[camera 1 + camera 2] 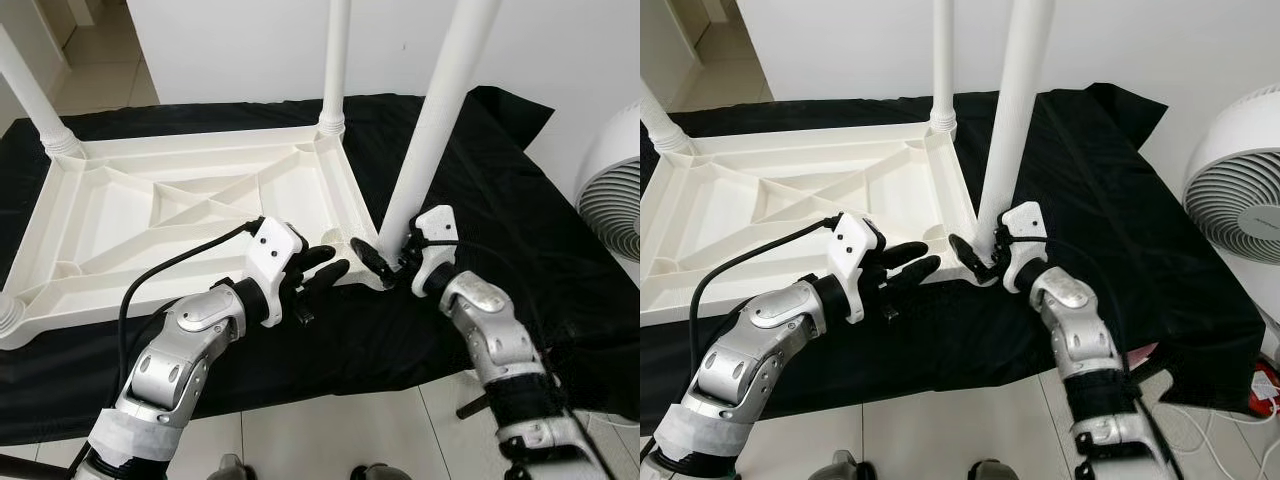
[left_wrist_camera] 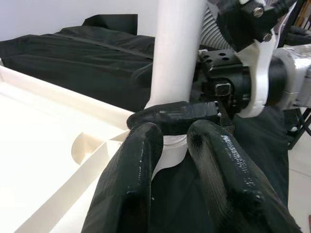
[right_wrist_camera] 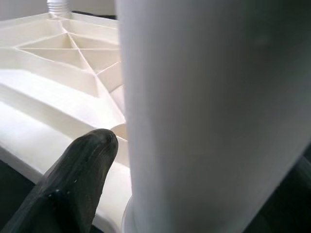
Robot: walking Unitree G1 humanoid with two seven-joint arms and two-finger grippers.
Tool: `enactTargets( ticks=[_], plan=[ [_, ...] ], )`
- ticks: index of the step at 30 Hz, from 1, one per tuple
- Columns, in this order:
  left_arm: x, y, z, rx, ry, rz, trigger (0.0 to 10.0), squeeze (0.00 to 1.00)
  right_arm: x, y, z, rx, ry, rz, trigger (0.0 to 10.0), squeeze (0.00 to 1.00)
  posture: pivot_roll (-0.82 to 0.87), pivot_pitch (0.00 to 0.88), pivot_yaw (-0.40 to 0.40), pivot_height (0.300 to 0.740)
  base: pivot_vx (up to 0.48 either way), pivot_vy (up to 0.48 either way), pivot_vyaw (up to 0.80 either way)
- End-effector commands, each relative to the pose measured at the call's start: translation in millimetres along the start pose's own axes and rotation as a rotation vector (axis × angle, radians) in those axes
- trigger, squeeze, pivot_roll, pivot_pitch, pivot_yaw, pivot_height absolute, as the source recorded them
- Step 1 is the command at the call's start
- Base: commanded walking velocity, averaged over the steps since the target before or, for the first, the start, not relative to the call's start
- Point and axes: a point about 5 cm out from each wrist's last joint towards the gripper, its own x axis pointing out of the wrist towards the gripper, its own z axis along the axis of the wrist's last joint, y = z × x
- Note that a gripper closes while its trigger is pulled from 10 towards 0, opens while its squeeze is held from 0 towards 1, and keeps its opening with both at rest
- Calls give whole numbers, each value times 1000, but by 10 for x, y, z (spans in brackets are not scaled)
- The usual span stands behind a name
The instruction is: Building children table
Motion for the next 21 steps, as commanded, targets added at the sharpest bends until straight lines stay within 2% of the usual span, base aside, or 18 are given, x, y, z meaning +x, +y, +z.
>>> enactTargets(
  ticks=[1,3,4,5,8,9,10,13,18,19,21],
  plan=[
    [18,6,5,10,2,13,10000,0,18,24,-35,-10,14,44,10000,0,-51,51,23,740,0,0,0],
    [20,13,11,11,0,14,10000,0,45,-13,-29,-27,18,80,10000,0,-49,48,23,740,0,0,0],
    [23,11,12,16,2,14,10000,0,57,-22,-27,-35,22,102,6784,0,-47,48,24,740,0,0,0],
    [27,2,10,18,3,12,10000,0,64,-30,-27,-45,26,122,4980,0,-47,48,24,740,0,0,0],
    [30,-7,8,19,3,9,10000,0,67,-35,-27,-50,27,134,4784,0,-47,48,24,740,0,0,0],
    [34,-19,3,18,4,7,10000,0,66,-45,-32,-45,30,138,275,0,-46,48,24,740,0,0,0],
    [37,-28,0,17,5,6,10000,0,65,-58,-41,-41,30,144,0,0,-46,48,24,740,0,0,0],
    [42,-35,-5,16,6,5,10000,0,44,-73,-93,-33,41,171,0,0,-44,51,20,740,0,0,0],
    [40,-24,0,16,5,9,10000,0,28,-80,-138,-29,51,143,0,0,-46,53,21,740,0,0,0],
    [39,-23,0,16,5,9,10000,0,29,-84,-145,-30,52,139,10000,0,-46,53,21,740,0,0,0],
    [37,-22,0,16,5,9,10000,0,34,-90,-158,-21,57,113,10000,0,-48,56,22,740,0,0,0]
  ],
)
